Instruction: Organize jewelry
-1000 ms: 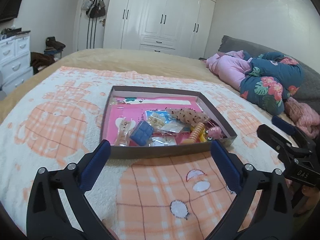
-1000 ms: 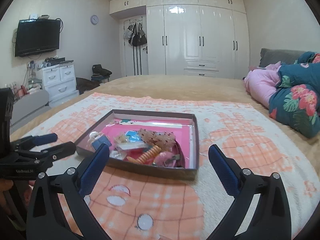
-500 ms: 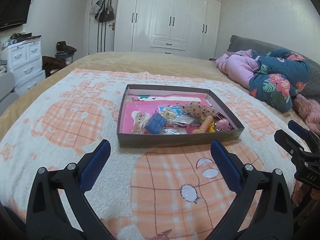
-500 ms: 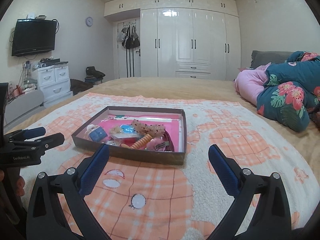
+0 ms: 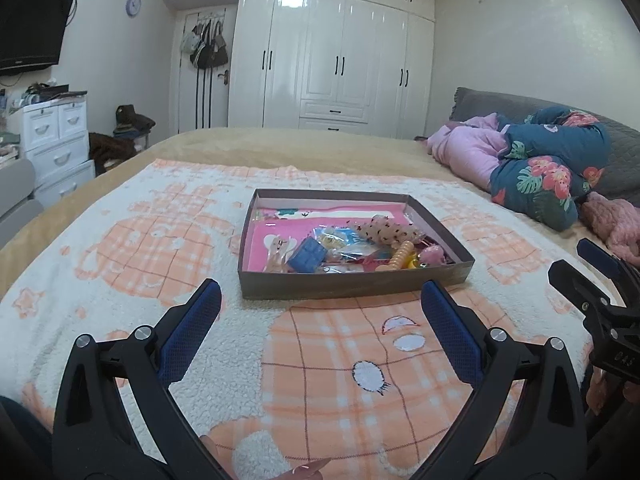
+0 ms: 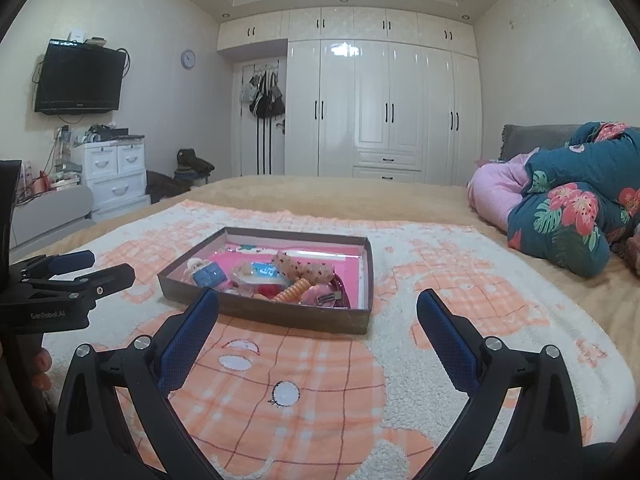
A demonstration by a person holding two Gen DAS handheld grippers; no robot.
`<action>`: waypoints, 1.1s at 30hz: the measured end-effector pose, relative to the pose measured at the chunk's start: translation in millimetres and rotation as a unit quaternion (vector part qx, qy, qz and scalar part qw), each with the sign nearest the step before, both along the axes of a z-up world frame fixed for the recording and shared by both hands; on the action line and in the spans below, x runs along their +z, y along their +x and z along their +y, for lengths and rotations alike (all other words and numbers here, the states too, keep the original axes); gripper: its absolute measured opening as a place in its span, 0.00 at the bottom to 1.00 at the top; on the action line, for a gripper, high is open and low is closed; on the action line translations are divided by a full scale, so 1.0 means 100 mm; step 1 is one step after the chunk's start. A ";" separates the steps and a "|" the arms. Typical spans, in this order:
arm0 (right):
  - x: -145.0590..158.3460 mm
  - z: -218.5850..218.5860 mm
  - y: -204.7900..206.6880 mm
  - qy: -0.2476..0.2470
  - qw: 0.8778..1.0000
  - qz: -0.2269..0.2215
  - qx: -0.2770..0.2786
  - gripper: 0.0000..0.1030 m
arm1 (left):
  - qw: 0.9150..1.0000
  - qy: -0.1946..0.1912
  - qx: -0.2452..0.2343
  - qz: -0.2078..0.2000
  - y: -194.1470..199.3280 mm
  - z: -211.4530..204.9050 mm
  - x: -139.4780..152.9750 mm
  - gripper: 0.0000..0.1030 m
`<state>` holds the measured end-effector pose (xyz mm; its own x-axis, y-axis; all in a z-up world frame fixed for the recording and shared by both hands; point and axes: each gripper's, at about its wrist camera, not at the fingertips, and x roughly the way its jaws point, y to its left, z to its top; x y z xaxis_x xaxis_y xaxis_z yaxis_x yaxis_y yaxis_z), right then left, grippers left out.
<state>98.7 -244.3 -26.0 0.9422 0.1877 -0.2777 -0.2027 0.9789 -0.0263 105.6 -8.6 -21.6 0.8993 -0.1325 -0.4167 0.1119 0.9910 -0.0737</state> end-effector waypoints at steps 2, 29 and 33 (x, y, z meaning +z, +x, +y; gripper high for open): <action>0.01 -0.01 -0.02 0.003 1.000 -0.003 -0.003 0.94 | 1.000 0.001 0.002 -0.005 -0.04 0.01 0.01 0.89; 0.00 -0.05 -0.24 0.014 0.999 -0.019 -0.022 0.94 | 0.999 0.010 0.016 -0.037 -0.21 0.02 0.03 0.89; -0.01 -0.04 -0.24 0.012 1.000 -0.017 -0.018 0.94 | 0.999 0.009 0.017 -0.038 -0.21 0.02 0.03 0.89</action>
<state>74.4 -248.5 -27.1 0.9575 0.1596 -0.2402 -0.1665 0.9860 -0.0084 84.5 -6.6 -19.1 0.9320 -0.0943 -0.3499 0.0828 0.9954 -0.0478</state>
